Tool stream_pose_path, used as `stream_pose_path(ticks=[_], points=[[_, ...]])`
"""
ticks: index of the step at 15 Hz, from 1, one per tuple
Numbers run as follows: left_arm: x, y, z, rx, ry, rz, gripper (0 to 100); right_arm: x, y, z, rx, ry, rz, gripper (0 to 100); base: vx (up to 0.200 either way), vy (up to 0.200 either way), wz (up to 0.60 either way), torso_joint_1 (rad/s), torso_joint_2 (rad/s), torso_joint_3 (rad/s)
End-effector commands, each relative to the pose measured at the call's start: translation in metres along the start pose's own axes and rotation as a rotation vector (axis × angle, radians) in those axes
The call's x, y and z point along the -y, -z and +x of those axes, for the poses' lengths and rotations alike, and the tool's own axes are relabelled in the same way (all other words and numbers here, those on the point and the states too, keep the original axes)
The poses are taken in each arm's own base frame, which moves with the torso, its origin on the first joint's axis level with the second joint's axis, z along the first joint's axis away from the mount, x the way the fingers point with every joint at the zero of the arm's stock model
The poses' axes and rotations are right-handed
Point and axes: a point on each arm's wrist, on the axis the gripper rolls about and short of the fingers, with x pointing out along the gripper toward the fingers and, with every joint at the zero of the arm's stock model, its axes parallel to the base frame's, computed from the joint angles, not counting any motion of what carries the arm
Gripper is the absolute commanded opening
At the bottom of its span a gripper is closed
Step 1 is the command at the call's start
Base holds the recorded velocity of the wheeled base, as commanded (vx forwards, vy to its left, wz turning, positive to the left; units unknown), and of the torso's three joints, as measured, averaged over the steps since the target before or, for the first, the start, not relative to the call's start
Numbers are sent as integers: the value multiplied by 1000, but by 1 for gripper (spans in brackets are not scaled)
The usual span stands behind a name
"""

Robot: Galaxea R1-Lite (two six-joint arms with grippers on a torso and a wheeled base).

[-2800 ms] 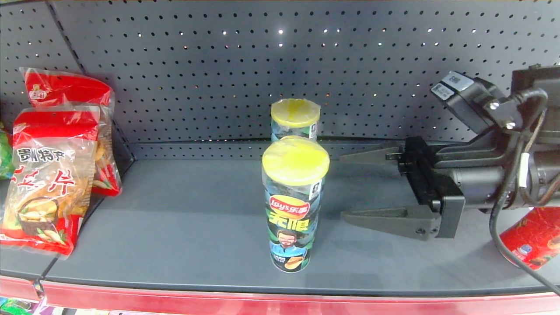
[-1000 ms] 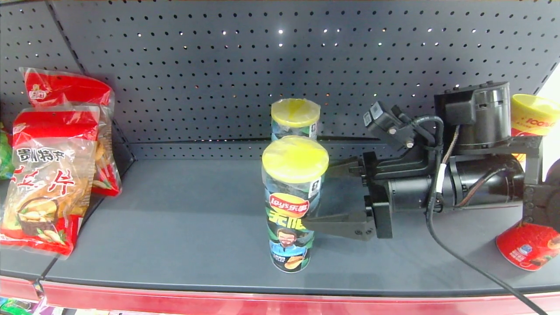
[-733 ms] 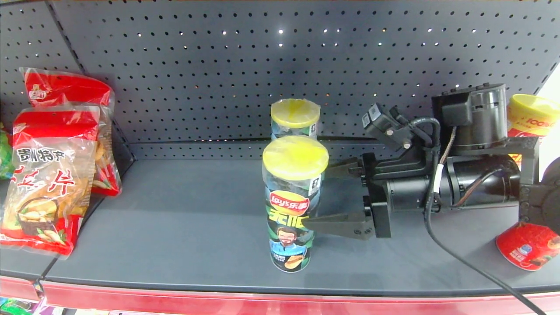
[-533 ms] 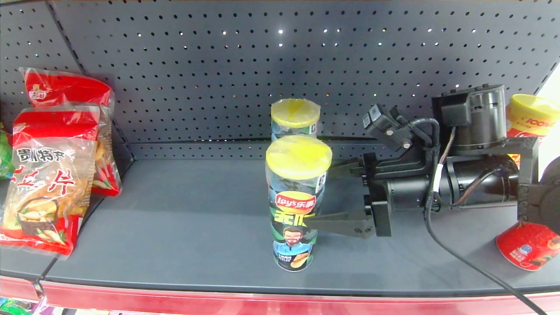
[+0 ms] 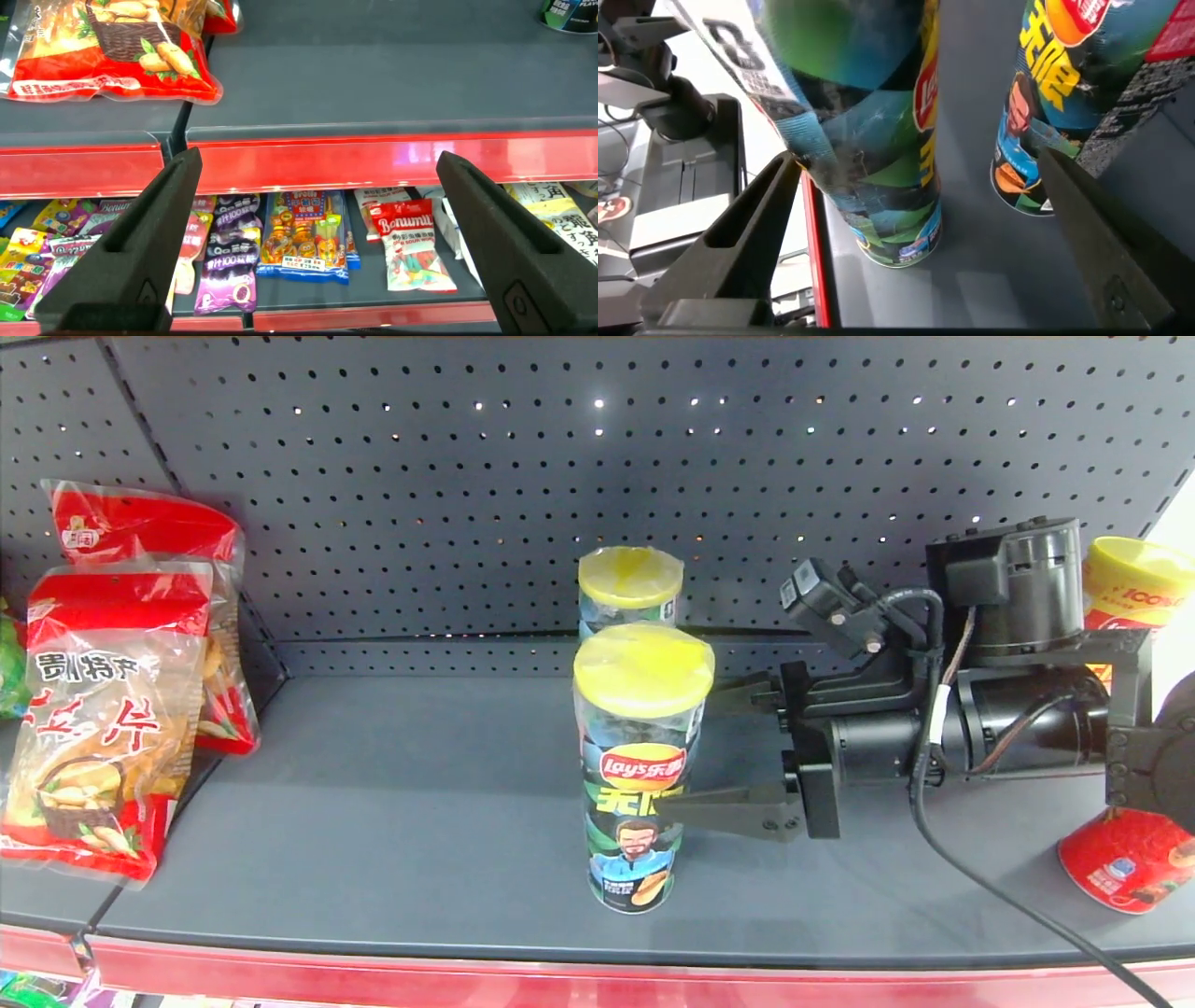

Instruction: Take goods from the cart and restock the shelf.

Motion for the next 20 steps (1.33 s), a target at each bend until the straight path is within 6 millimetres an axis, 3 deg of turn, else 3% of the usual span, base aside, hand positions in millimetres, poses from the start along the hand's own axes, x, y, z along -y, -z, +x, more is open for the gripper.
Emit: stream_pose_path(ticks=[1, 9, 13, 17, 20], points=[[0, 0, 0, -1, 0, 0, 100, -3, -2, -3, 7, -2, -7, 100, 0, 0, 0, 0, 0, 0], [0, 0, 0, -1, 0, 0, 100, -11, 5, -13, -6, -3, 5, 100, 0, 0, 0, 0, 0, 0], [0, 0, 0, -1, 0, 0, 100, -24, 2, -52, 35, 79, 15, 100, 0, 0, 0, 0, 0, 0], [0, 0, 0, -1, 0, 0, 100, -61, 18, -110, 72, 173, 19, 100, 0, 0, 0, 0, 0, 0], [0, 0, 0, -1, 0, 0, 100, -89, 17, -151, 109, 269, 15, 100, 0, 0, 0, 0, 0, 0]])
